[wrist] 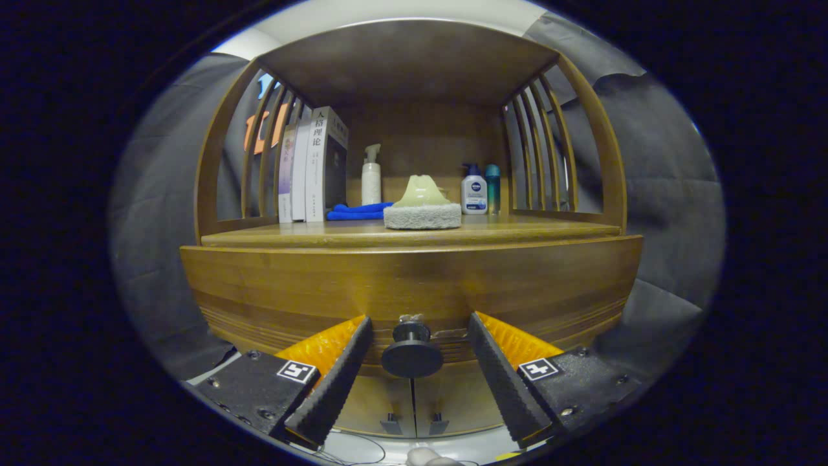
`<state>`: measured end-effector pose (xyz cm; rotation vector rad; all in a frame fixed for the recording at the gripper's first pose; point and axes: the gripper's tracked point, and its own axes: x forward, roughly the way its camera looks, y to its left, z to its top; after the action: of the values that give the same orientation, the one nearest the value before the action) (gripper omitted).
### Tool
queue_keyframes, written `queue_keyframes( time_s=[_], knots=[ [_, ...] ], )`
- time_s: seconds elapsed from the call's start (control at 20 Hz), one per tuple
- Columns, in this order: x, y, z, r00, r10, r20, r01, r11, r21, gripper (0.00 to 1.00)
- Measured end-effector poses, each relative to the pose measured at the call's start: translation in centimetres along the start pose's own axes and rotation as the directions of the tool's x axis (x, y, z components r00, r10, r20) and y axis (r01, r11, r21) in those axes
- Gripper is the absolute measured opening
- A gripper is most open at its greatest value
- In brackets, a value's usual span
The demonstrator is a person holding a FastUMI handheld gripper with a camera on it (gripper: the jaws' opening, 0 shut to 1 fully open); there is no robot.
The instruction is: Pull open the drawer, take out the items inside it, and place them on the countertop above the cabinet.
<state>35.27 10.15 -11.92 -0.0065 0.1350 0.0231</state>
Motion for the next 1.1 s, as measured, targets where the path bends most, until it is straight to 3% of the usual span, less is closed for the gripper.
queue_keyframes(
  time_s=[0.4, 0.75, 1.1],
  knots=[
    [1.7, 0.2, 0.4, 1.0, 0.003, 0.019, -0.003, 1.0, 0.031, 0.99],
    [1.3, 0.4, 0.0, 0.996, 0.032, -0.082, -0.027, 0.998, 0.061, 0.99],
    [-6.8, -0.9, 3.7, 0.999, 0.042, -0.032, -0.04, 0.997, 0.063, 0.99]
  ],
)
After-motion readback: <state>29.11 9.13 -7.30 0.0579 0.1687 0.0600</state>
